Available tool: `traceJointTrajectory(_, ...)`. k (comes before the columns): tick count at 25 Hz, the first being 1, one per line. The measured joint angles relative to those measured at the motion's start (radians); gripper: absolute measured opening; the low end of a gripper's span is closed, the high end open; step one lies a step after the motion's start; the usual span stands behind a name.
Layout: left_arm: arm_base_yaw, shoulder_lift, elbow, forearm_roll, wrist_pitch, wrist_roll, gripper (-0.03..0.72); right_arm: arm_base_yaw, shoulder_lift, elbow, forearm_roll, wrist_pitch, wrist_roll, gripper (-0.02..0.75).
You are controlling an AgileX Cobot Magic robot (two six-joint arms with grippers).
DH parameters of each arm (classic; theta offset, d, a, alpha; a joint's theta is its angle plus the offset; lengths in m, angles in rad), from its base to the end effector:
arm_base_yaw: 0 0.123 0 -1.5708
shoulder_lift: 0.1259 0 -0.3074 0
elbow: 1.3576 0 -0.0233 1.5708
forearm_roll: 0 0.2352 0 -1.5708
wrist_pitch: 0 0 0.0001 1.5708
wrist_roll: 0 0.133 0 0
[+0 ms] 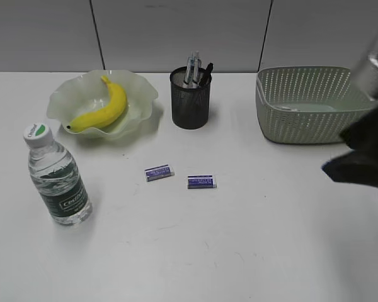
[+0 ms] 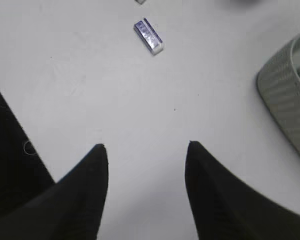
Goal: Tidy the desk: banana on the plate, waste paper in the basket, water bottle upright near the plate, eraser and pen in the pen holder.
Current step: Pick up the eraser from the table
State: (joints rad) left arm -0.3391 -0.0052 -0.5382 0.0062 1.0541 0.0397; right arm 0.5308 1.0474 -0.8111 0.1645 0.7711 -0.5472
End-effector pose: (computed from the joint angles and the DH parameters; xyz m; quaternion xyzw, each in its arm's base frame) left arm -0.0071 0.0032 0.2628 0.1580 0.8249 -0.0779 0.5371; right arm 0.1628 0.1132 0.2899 -0.4525 0.8297 0.0705 0.3191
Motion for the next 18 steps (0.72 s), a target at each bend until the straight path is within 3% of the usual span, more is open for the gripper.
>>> traceJointTrajectory(9, 0.0, 0.0, 0.0, 0.004, 0.0, 0.0, 0.309, 0.025, 0.596, -0.414, 0.001, -0.005, -0.275, 0.447)
traceJointTrajectory(18, 0.0, 0.0, 0.0, 0.004, 0.0, 0.0, 0.309, 0.111, 1.039, -0.676, -0.023, 0.041, -0.326, 0.447)
